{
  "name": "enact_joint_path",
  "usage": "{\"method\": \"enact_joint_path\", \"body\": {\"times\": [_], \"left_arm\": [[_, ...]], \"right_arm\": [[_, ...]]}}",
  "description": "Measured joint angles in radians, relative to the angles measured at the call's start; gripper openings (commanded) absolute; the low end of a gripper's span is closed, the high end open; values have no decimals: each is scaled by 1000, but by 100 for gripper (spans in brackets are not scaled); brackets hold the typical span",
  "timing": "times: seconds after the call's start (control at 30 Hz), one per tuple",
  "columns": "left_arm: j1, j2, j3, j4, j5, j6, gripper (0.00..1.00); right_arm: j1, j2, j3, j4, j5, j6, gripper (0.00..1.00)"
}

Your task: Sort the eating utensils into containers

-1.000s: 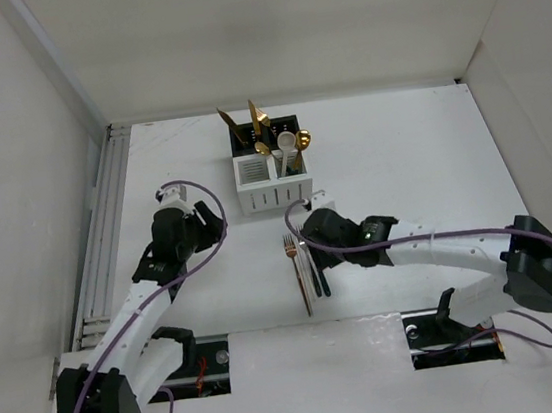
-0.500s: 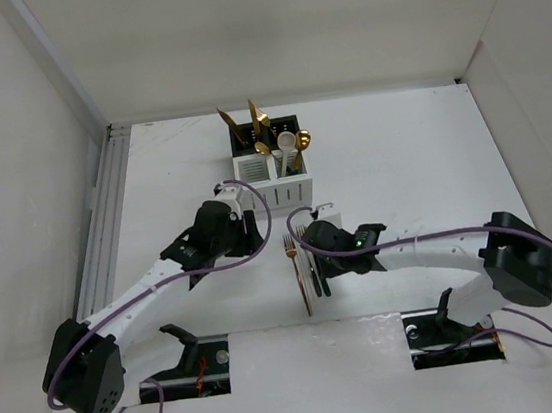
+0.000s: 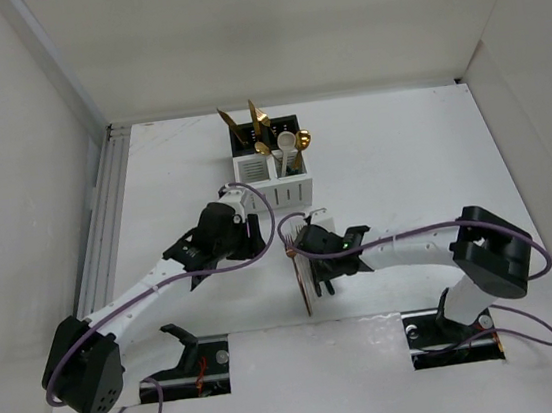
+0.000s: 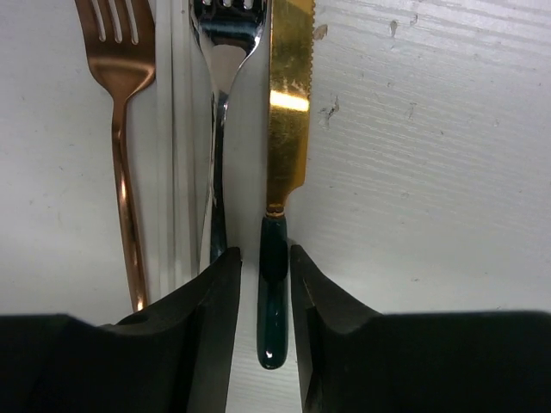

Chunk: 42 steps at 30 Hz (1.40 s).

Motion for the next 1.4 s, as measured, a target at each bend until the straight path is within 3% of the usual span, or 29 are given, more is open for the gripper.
{"method": "enact_joint_path", "body": {"times": [0.17, 0.27, 0.3, 0.47, 0.63, 0.8, 0.9, 1.03, 1.23, 1.4], "left_arm": [[0, 0, 0, 0, -4, 0, 54], [0, 0, 0, 0, -8, 0, 54], [0, 0, 0, 0, -10, 0, 54], [0, -1, 0, 0, -14, 0, 55], [0, -2, 0, 4, -21, 0, 56], [9, -2, 0, 14, -38, -5, 59], [56, -2, 0, 14, -61, -25, 59], [117, -5, 0, 14, -90, -43, 60], [158, -13, 0, 16, -100, -50, 61], [227, -15, -2, 32, -103, -48, 61]], "right_arm": [[0, 13, 7, 10, 2, 2, 25], [0, 14, 5, 15, 12, 16, 2], [0, 12, 3, 18, 16, 25, 0], [0, -29, -23, -27, 58, 106, 0], [0, -153, -36, -185, 148, 171, 0], [0, -303, 64, -237, 272, 84, 0], [0, -381, 142, -130, 351, -76, 0], [-27, -375, 269, 173, 388, -452, 0], [-233, -37, 643, 529, 156, -776, 0], [-341, 256, 788, 769, -28, -927, 0]]}}
